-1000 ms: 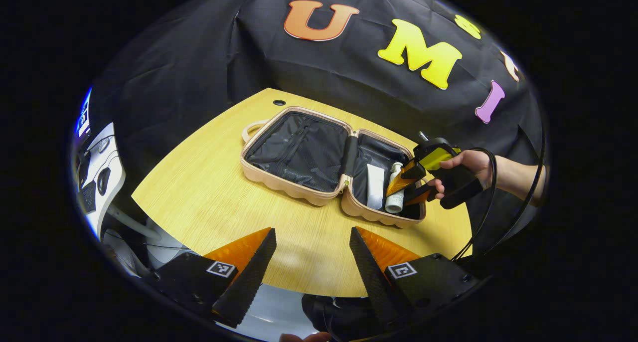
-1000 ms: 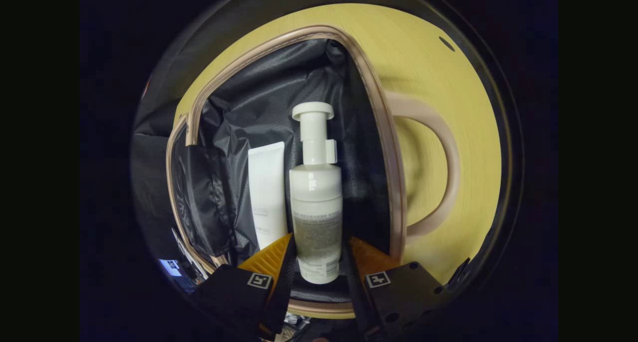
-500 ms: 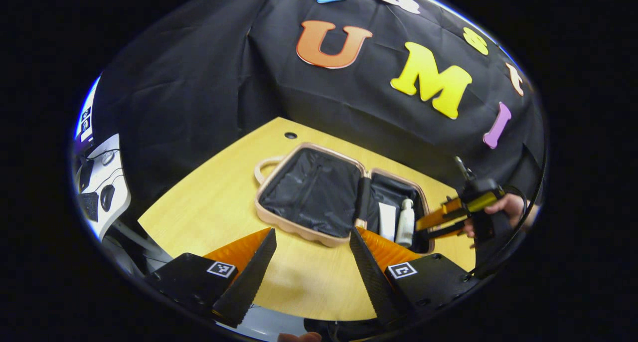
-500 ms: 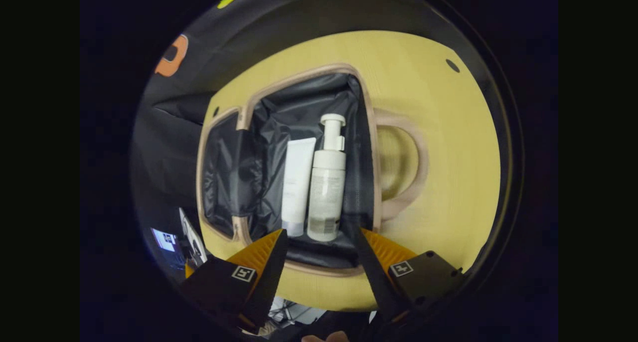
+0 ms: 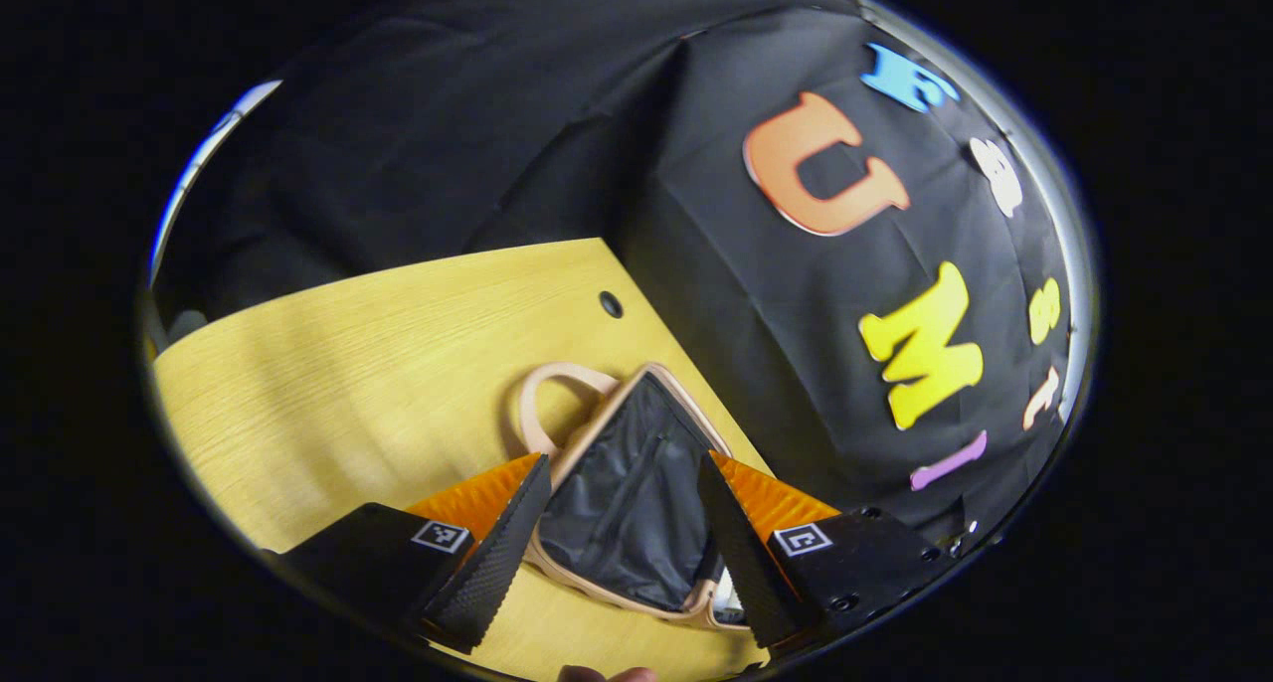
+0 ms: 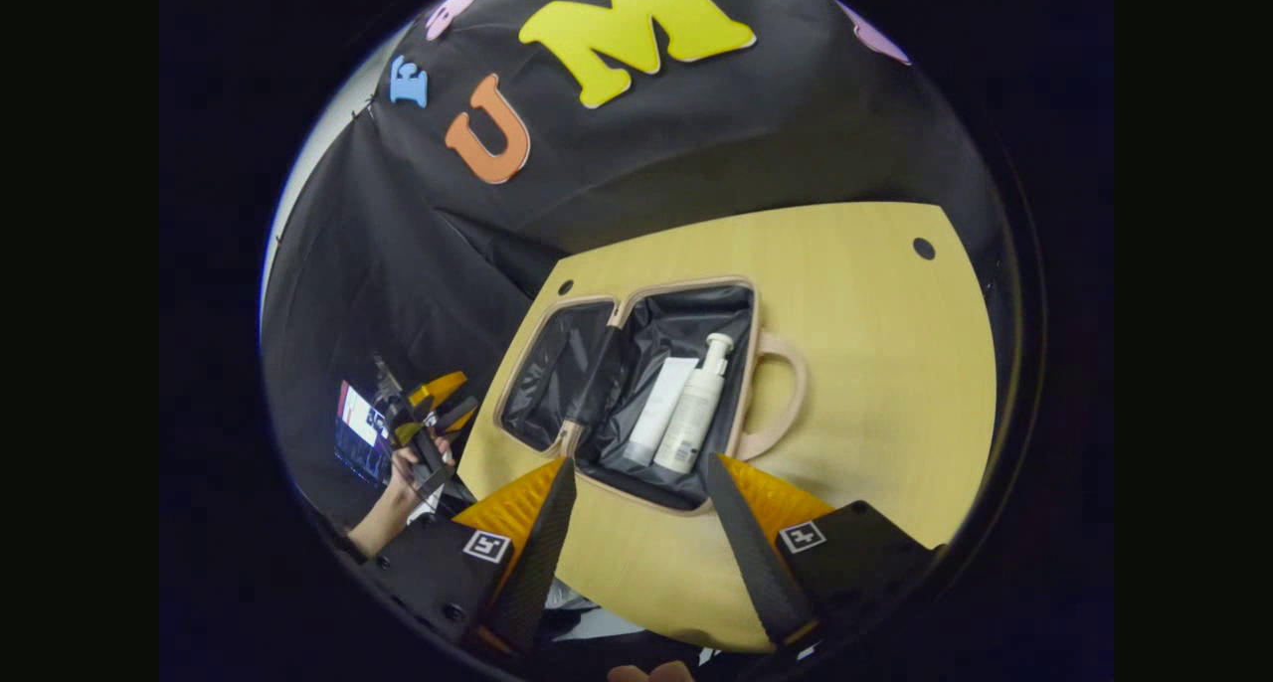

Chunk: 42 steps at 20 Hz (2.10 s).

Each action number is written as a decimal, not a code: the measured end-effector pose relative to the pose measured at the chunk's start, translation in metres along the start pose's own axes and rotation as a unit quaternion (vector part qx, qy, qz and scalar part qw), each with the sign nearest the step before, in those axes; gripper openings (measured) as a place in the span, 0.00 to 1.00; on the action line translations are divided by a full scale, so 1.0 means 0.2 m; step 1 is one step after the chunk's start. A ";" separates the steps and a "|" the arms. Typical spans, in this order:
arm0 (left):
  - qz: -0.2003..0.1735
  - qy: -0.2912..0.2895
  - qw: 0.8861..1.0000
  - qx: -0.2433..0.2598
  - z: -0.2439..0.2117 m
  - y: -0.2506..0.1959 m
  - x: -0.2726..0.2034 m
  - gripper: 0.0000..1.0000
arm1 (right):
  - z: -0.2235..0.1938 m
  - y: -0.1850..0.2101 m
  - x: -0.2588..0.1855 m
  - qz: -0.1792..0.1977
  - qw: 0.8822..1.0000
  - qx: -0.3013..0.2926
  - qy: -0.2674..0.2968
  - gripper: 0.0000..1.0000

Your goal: First open the suitcase, pack the skin care products into it, and then close the suitcase.

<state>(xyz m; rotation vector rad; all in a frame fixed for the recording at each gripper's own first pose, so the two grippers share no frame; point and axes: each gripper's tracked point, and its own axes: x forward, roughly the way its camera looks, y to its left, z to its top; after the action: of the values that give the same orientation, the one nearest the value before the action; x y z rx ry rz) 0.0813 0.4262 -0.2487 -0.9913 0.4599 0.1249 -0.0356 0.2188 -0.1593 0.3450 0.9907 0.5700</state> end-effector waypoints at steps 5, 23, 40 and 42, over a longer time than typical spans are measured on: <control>-0.008 0.039 0.996 -0.080 0.04 0.19 0.26 0.92 | 0.04 -0.17 -0.17 -0.030 0.998 0.046 -0.035 0.79; 0.009 0.035 0.993 -0.109 0.09 0.03 0.46 0.09 | 0.25 -0.53 -0.42 -0.197 0.960 0.028 -0.196 0.80; -0.079 -0.112 0.927 0.348 -0.50 -1.61 -0.02 0.06 | 0.29 -0.84 -1.13 -0.290 0.895 -0.005 -0.338 0.79; -0.097 -0.099 0.916 0.378 -0.69 -1.70 0.01 0.06 | 0.29 -0.87 -1.18 -0.296 0.892 -0.009 -0.340 0.80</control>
<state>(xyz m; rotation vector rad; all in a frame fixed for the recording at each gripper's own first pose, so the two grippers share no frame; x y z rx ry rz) 0.1441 0.1247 -0.0486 -0.2504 0.1862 -0.1290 -0.0353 -0.0630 -0.0585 0.1829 0.3634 -0.1139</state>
